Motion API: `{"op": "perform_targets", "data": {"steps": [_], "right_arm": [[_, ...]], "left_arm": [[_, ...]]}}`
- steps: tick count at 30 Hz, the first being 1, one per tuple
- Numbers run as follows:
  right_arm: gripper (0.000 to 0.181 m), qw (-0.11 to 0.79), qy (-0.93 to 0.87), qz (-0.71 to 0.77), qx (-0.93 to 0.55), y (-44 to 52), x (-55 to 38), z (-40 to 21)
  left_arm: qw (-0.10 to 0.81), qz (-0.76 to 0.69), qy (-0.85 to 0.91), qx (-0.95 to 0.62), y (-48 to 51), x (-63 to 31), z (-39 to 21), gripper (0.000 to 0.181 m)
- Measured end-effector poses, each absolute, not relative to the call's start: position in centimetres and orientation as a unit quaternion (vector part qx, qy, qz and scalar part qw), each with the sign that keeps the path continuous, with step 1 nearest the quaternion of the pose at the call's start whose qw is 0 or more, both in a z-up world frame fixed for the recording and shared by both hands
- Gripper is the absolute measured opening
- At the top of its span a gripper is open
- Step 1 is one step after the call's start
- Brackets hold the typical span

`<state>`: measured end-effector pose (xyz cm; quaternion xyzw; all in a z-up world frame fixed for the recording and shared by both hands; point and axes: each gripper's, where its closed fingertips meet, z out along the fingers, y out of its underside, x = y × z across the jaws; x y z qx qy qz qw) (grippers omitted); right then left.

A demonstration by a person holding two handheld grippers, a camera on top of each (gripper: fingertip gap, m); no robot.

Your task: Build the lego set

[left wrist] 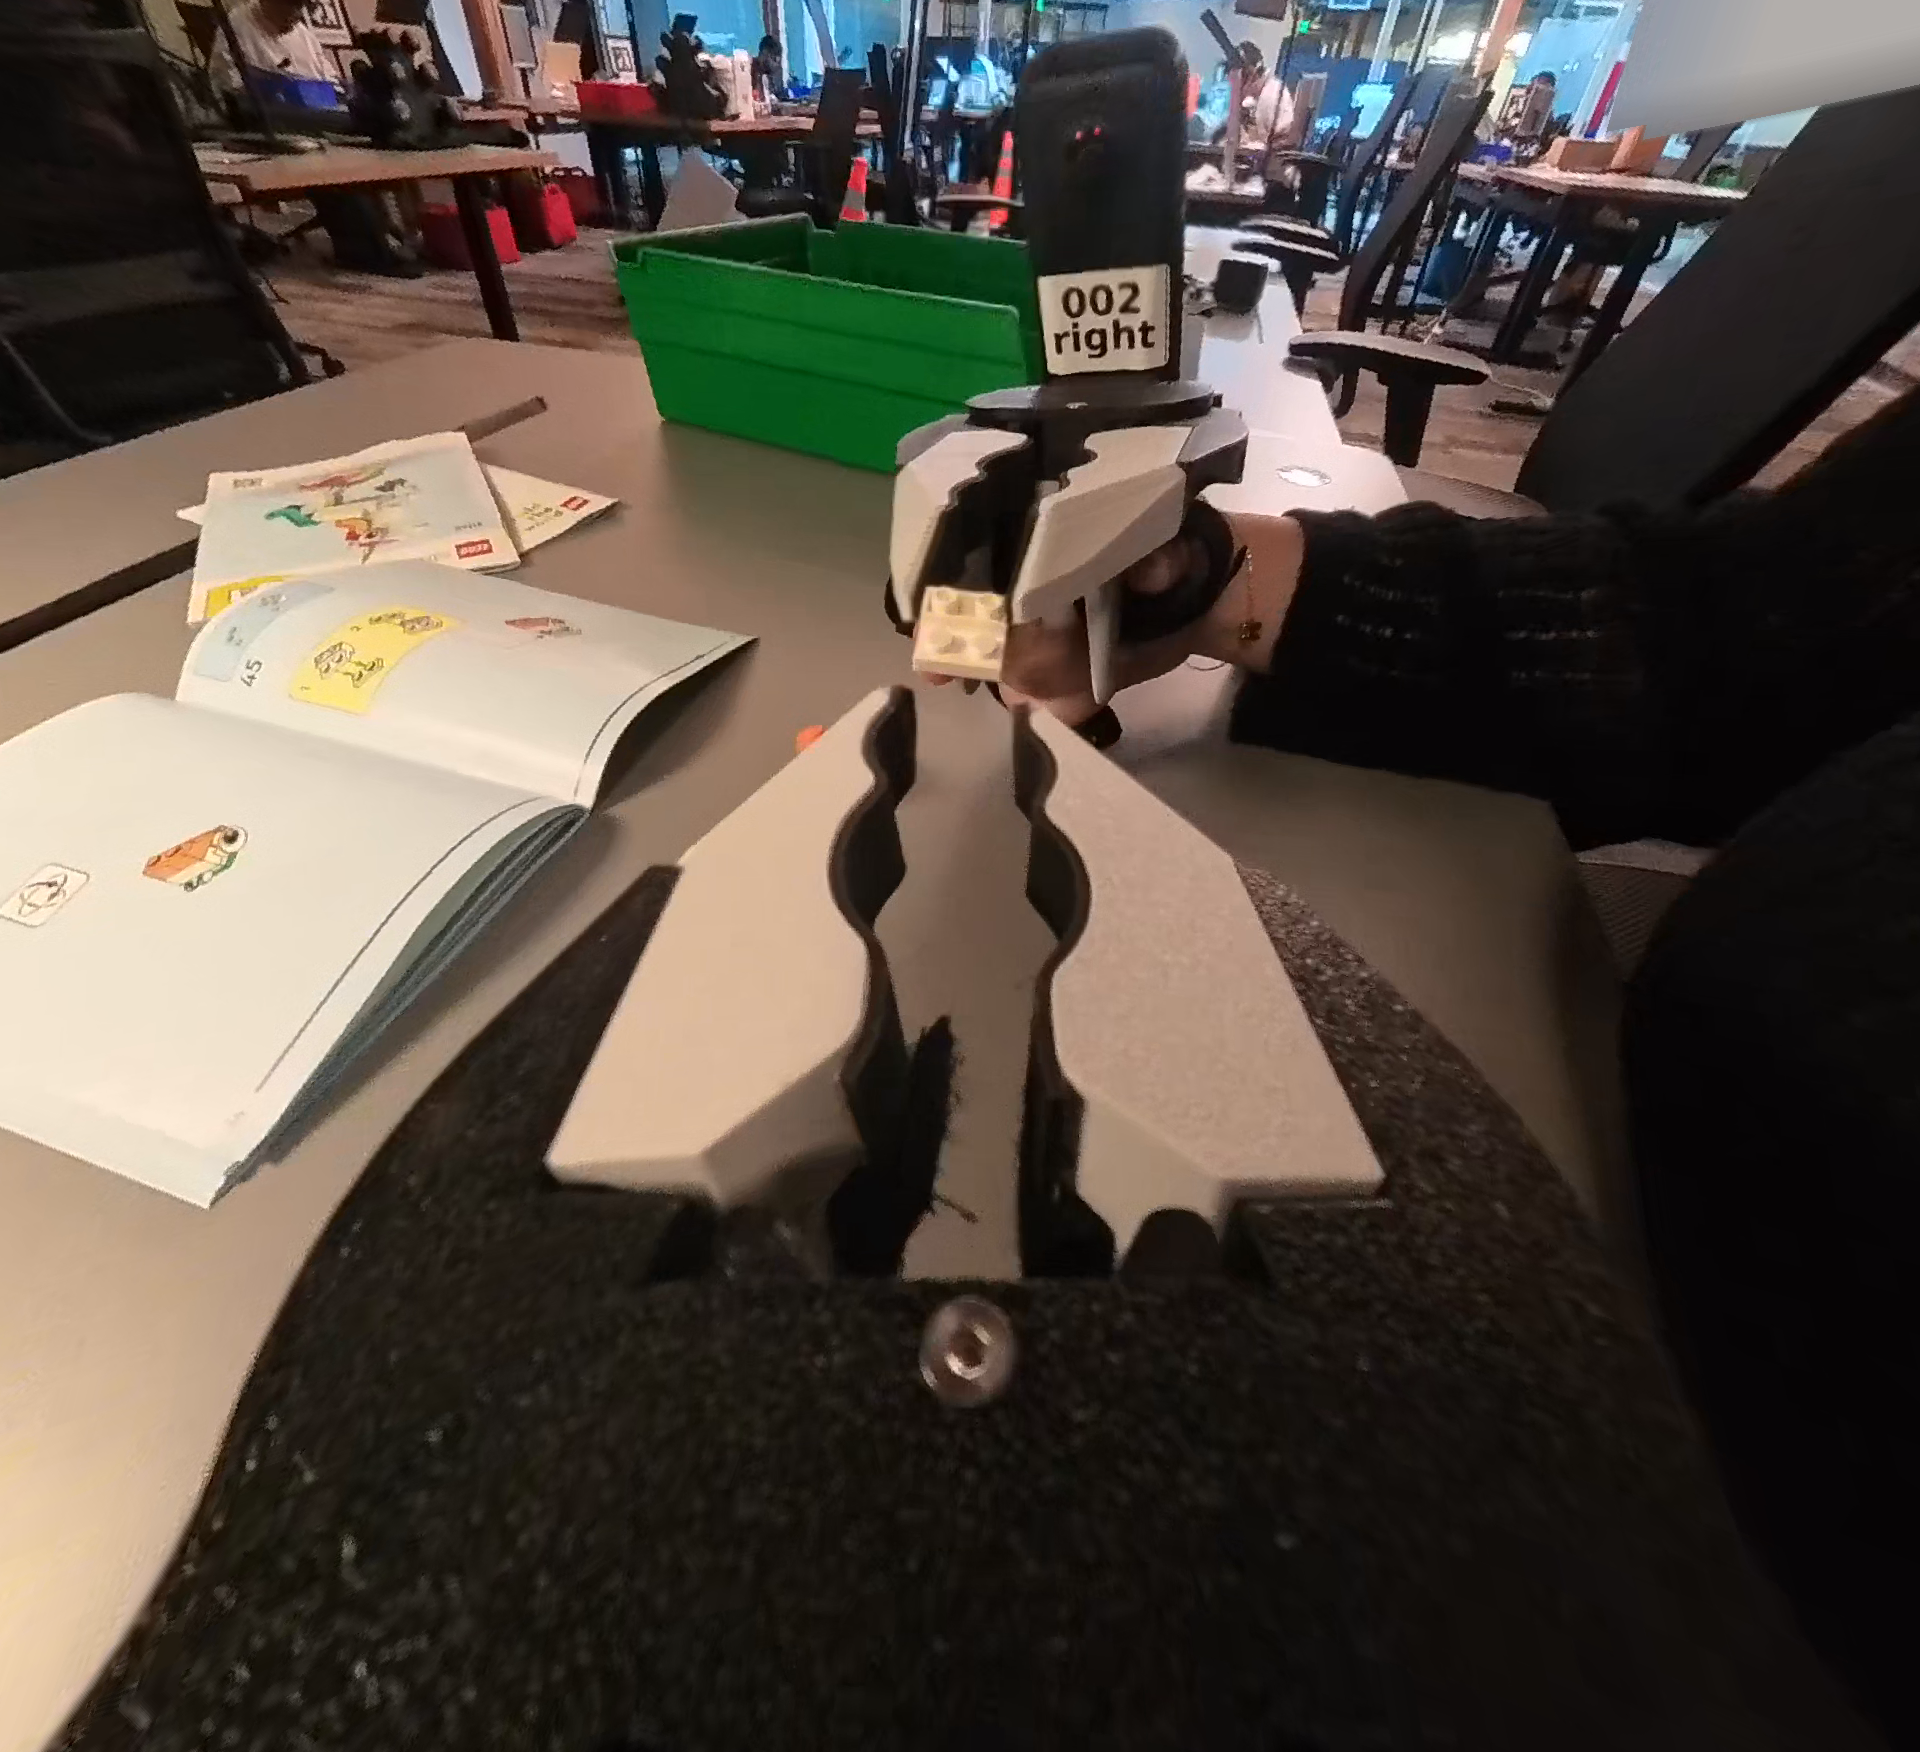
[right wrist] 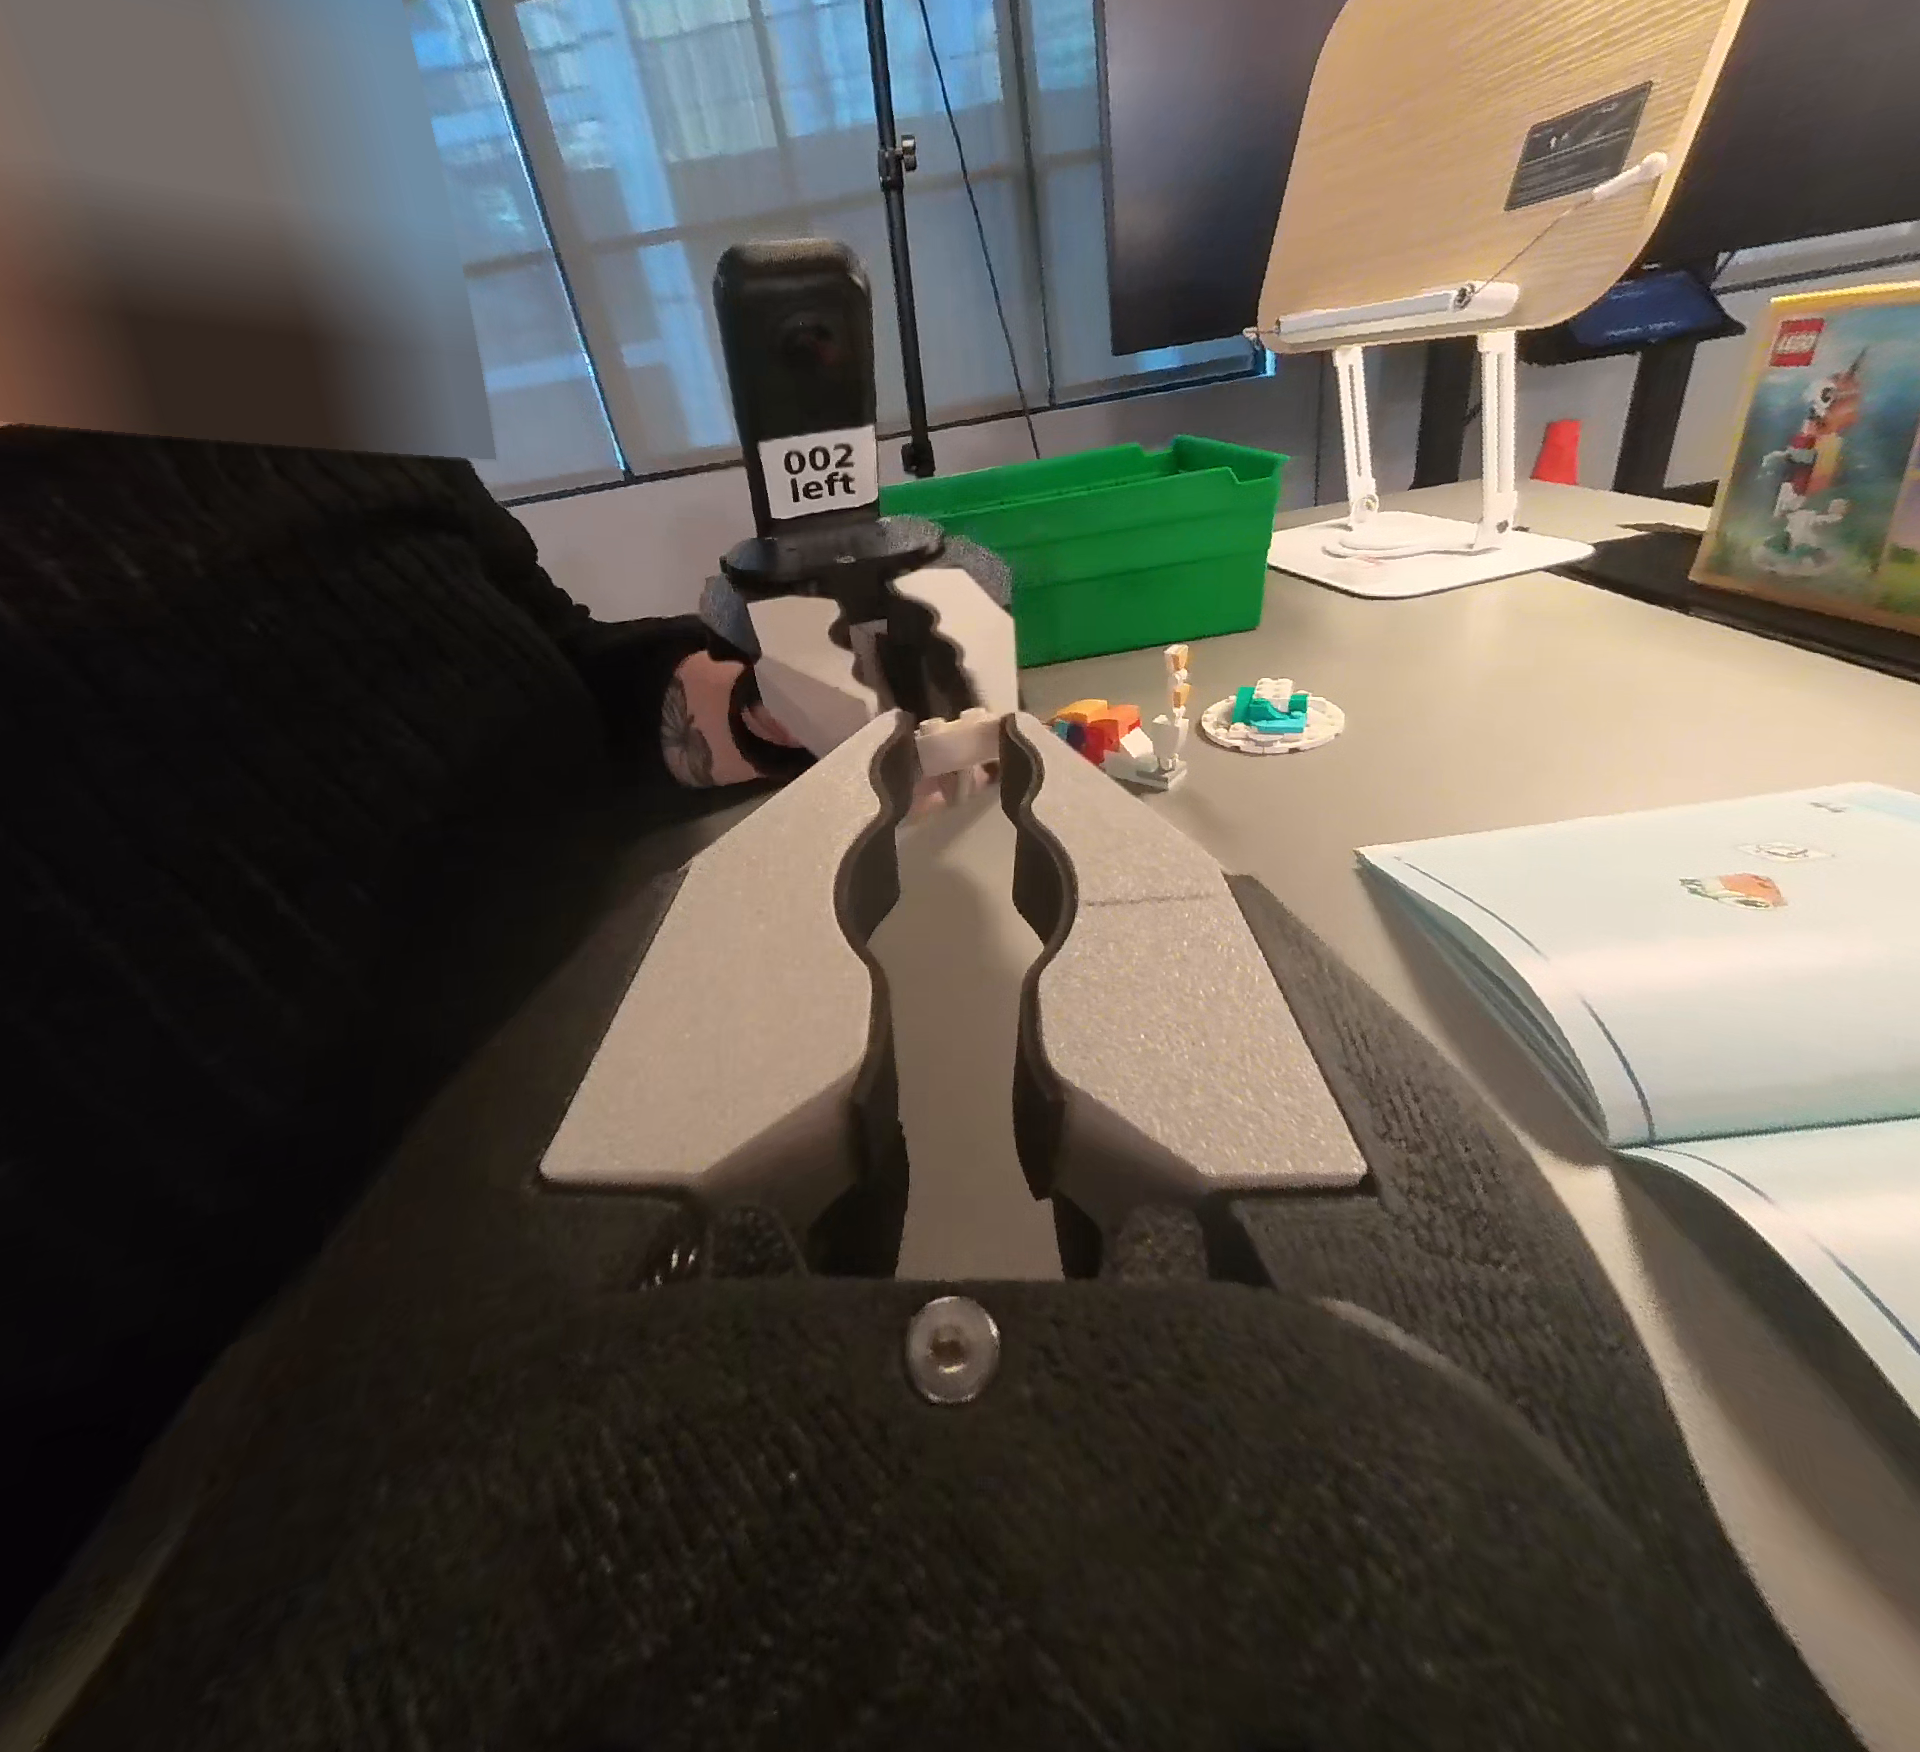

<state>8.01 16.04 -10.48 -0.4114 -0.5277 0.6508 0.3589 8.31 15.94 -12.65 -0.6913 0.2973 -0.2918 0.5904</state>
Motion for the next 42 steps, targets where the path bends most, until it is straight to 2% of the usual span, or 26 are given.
{"op": "perform_targets", "data": {"steps": [4, 12, 13, 21, 24, 27, 29, 32, 36, 42], "right_arm": [[0.015, 0.352, -0.533, 0.65, -0.412, 15.8, 7.7, -11.0], [0.015, 0.35, -0.54, 0.64, -0.419, 15.7, 7.4, -11.3], [0.018, 0.353, -0.54, 0.64, -0.417, 15.7, 7.5, -11.3], [0.016, 0.368, -0.564, 0.601, -0.43, 16.1, 7.5, -12.1], [0.015, 0.396, -0.562, 0.58, -0.437, 17.0, 7.4, -12.1], [0.014, 0.475, -0.529, 0.546, -0.443, 19.3, 7.4, -11.2], [0.014, 0.496, -0.524, 0.529, -0.446, 20.0, 7.6, -11.0], [0.014, 0.468, -0.57, 0.502, -0.452, 19.3, 7.7, -12.2], [0.019, 0.355, -0.661, 0.456, -0.478, 16.6, 7.3, -16.4], [0.021, 0.334, -0.734, 0.311, -0.502, 15.8, 6.2, -20.9]], "left_arm": [[0.605, -0.295, 0.28, -0.685, 15.9, 8.1, -12.6, 0.013], [0.577, -0.353, 0.252, -0.692, 15.8, 7.9, -13.1, 0.01], [0.58, -0.343, 0.244, -0.697, 16.1, 7.5, -13.4, 0.0], [0.585, -0.31, 0.246, -0.708, 16.5, 6.6, -13.8, 0.0], [0.596, -0.26, 0.239, -0.721, 17.2, 5.8, -14.3, 0.0], [0.616, -0.205, 0.215, -0.73, 18.1, 4.2, -14.3, 0.0], [0.63, -0.175, 0.196, -0.731, 18.5, 3.1, -14.0, 0.0], [0.647, -0.155, 0.178, -0.725, 18.8, 2.0, -13.4, 0.0], [0.658, -0.149, 0.167, -0.719, 18.9, 1.4, -13.0, 0.0], [0.657, -0.143, 0.175, -0.719, 18.8, 1.5, -13.1, 0.0]]}}
